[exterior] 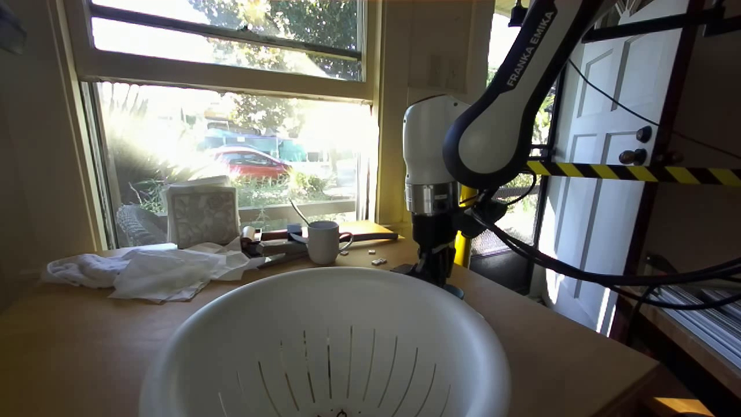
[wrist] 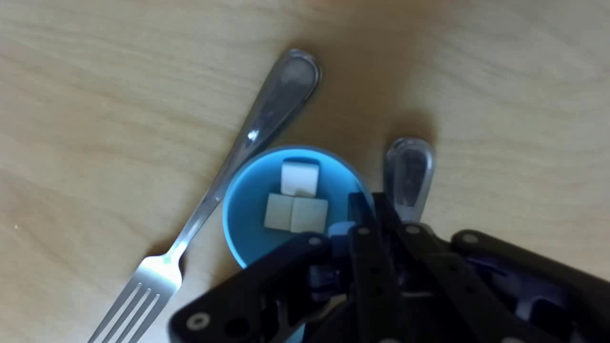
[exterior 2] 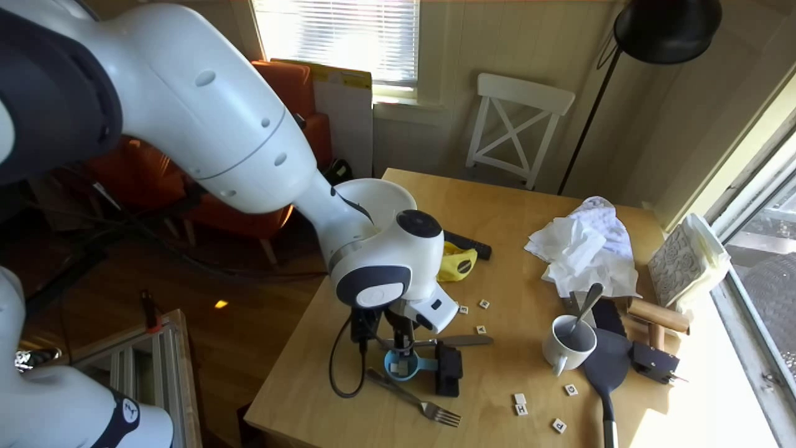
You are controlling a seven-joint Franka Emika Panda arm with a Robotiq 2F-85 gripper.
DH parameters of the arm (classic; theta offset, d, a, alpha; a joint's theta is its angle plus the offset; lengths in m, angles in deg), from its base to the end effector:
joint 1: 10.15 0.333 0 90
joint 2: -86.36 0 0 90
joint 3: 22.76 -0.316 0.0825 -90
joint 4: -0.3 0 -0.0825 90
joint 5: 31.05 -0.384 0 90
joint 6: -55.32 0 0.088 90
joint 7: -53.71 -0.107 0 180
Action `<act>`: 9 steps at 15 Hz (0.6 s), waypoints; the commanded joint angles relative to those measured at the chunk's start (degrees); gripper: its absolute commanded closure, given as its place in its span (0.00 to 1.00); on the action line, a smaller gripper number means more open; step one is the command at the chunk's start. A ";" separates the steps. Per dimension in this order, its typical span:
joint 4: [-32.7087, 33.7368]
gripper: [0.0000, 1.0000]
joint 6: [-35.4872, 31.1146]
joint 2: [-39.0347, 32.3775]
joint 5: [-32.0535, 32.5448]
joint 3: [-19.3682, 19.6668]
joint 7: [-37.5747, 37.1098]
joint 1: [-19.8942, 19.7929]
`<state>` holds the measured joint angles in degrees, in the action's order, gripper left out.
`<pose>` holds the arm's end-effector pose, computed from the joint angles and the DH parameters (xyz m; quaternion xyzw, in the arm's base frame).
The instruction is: Move the blue object backwards
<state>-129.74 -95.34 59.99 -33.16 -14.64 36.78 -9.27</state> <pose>0.5165 -0.0706 0.1478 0.9742 -0.2195 -0.0453 0.0274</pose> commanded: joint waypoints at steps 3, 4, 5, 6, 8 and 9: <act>0.74 0.56 3.33 0.37 -0.64 -0.69 0.15 -0.58; 0.64 0.49 3.60 0.63 -0.38 -0.43 -0.02 -0.51; 0.04 0.42 3.54 1.59 -0.66 -0.53 0.30 -0.79; -0.90 0.35 3.47 3.24 -1.93 -1.49 1.82 -1.75; -3.23 0.22 5.24 7.92 -3.05 -1.39 0.98 -1.85; -4.58 0.14 6.62 10.72 -2.83 -1.13 1.01 -1.89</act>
<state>-130.01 -92.54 62.33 -35.06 -15.77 37.89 -10.55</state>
